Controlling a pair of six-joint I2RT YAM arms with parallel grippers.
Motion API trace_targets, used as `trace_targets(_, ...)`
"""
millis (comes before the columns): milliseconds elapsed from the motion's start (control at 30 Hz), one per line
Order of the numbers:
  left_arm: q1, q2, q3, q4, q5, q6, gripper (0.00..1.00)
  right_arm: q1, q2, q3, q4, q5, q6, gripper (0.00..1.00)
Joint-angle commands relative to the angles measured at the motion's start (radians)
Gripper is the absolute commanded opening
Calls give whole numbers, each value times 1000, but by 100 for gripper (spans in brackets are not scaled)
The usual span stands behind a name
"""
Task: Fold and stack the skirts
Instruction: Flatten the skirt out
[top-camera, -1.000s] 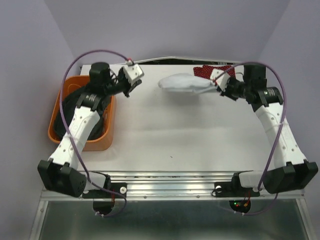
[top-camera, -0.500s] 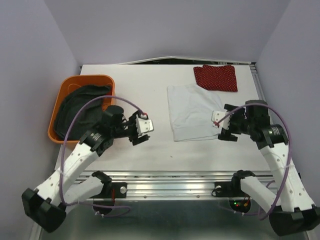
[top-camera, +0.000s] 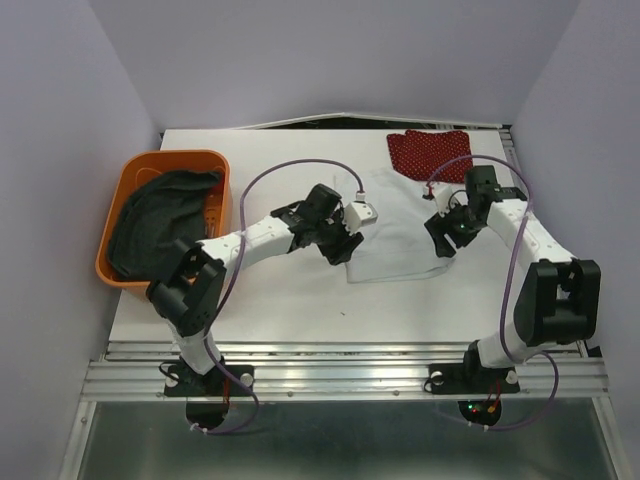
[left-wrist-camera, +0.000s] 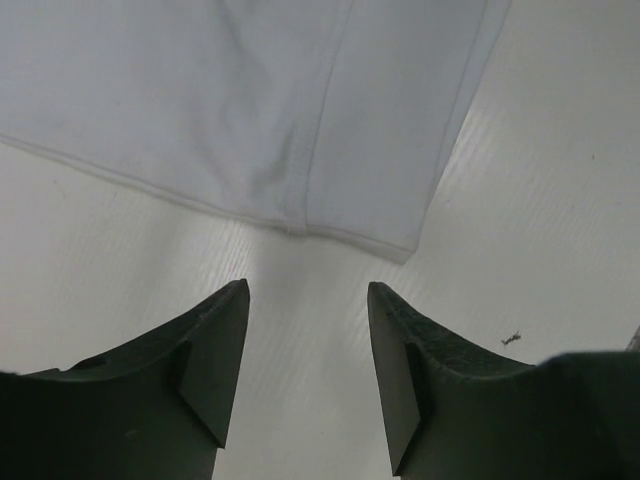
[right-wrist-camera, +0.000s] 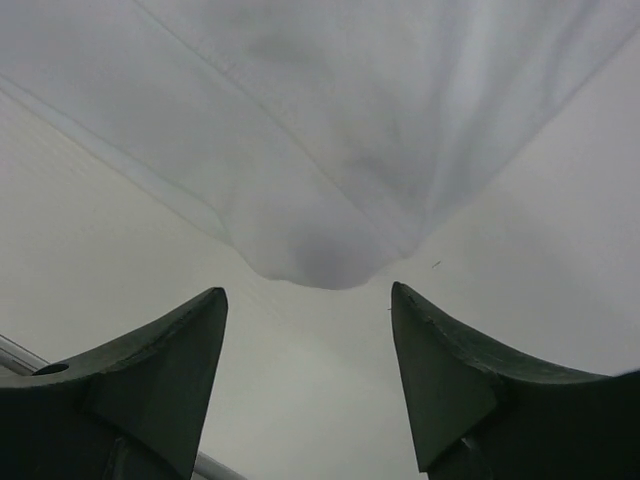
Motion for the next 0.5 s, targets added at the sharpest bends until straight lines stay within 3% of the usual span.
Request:
trace_targets(0, -54, 71, 107, 60, -20, -113, 59, -13, -7, -61, 49, 32, 104, 71)
trace_targets(167, -71, 154, 135, 40, -38, -72, 52, -32, -33, -105, 58, 23, 55, 70)
trace_targets(300, -86, 211, 157, -11, -57, 17, 44, -32, -22, -133, 73, 75, 31, 58)
trace_targets(467, -66, 294, 183, -135, -138, 16, 18, -32, -39, -98, 79, 103, 24, 59)
